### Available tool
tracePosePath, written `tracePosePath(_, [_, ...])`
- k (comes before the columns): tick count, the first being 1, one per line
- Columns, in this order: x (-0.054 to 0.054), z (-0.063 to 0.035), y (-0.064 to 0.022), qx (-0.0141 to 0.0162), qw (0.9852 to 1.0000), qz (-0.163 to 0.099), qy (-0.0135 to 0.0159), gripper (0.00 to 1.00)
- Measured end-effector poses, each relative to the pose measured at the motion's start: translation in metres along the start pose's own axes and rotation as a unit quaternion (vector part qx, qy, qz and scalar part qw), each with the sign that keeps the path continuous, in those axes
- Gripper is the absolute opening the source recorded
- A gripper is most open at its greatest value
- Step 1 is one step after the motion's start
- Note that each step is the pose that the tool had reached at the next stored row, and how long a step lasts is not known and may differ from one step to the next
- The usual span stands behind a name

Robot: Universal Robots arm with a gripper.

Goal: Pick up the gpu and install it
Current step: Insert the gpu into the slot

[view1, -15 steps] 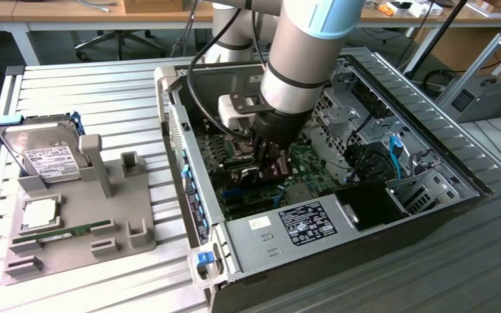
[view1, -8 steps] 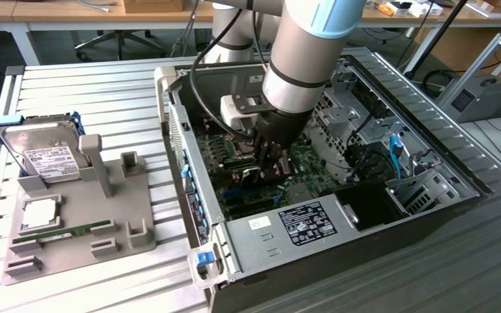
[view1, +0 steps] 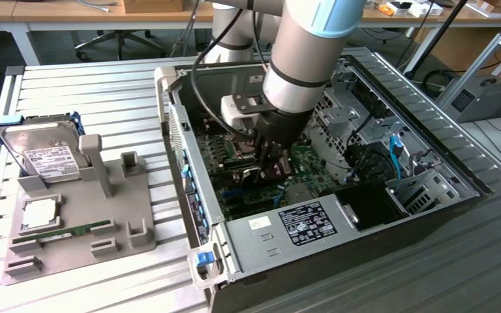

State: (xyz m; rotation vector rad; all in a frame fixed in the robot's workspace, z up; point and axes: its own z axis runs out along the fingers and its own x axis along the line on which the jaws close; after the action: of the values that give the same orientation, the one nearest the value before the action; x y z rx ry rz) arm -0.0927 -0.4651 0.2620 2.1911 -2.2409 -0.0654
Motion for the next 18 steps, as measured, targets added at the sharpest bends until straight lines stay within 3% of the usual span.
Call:
tracePosePath(5, [-0.0011, 0.0000, -0.0024, -0.0002, 0.9999, -0.012, 0.0003, 0.27])
tracePosePath(18, [-0.0014, -0.0010, -0.0062, 0.0000, 0.9999, -0.012, 0.0001, 0.27])
